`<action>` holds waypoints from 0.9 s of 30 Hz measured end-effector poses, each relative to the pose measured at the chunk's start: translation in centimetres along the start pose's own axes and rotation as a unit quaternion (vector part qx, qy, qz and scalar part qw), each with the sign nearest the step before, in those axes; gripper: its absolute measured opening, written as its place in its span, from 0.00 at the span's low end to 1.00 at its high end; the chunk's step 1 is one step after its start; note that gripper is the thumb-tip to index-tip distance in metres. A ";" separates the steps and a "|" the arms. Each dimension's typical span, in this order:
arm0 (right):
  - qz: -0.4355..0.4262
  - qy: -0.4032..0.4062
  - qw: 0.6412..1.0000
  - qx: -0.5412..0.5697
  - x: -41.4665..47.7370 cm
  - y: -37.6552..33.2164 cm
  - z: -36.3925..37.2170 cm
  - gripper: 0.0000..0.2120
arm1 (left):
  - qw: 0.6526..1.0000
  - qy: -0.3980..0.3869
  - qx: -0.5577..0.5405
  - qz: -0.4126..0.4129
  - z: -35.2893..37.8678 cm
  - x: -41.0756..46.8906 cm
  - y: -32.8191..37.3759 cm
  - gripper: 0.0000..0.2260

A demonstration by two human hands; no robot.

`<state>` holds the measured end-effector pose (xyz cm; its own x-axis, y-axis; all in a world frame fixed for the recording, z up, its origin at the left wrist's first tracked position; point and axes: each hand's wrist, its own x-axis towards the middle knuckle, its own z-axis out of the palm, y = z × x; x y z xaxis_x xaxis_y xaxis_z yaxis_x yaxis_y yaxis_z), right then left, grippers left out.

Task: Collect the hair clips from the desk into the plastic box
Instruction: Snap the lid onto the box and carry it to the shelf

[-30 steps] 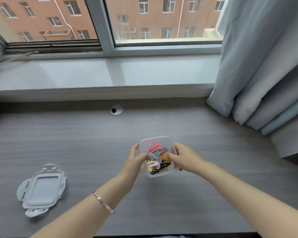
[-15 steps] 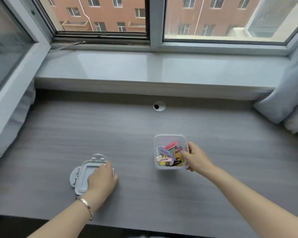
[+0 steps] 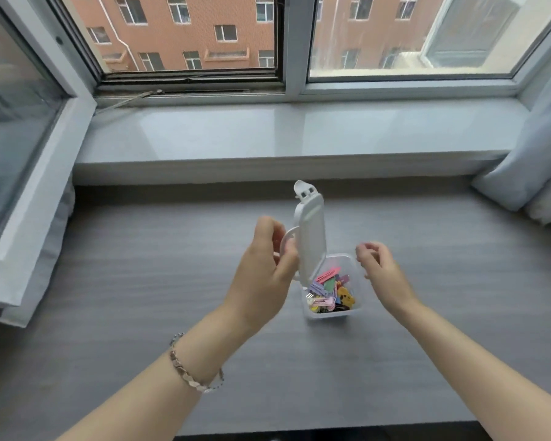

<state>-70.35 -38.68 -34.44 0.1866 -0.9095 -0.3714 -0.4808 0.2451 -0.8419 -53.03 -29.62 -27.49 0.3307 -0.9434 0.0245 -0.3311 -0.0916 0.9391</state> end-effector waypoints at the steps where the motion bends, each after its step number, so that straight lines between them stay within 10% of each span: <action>1: 0.012 -0.027 0.996 0.090 -0.2 -0.8 -0.3 0.14 | 0.998 -0.028 -0.043 -0.021 0.6 0.2 -0.1 0.12; 4: 0.051 -0.099 0.967 0.231 -0.3 -2.0 -1.8 0.12 | 0.981 -0.082 -0.132 -0.118 2.1 1.0 -1.0 0.11; 9: 0.069 -0.088 0.992 0.061 -0.3 -0.1 -2.5 0.16 | 0.887 -0.096 -0.371 -0.258 2.9 0.8 -2.5 0.10; 13: 0.106 -0.135 0.975 0.141 -0.8 0.7 -2.7 0.07 | 0.836 -0.119 -0.458 -0.277 3.7 0.9 -2.7 0.09; 20: 0.095 -0.054 0.990 0.086 0.9 1.7 -2.9 0.14 | 0.942 -0.019 -0.154 -0.297 4.8 1.3 -4.3 0.06; 27: 0.095 -0.026 0.994 0.055 1.8 1.8 -1.2 0.15 | 0.949 -0.049 0.021 -0.312 5.2 0.5 -6.3 0.15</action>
<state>-71.87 -40.24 -36.12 0.1467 -0.8252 -0.5454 -0.4160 0.4488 -0.7909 -55.36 -31.18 -35.17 0.3905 -0.7265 -0.5655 -0.1329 -0.6523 0.7462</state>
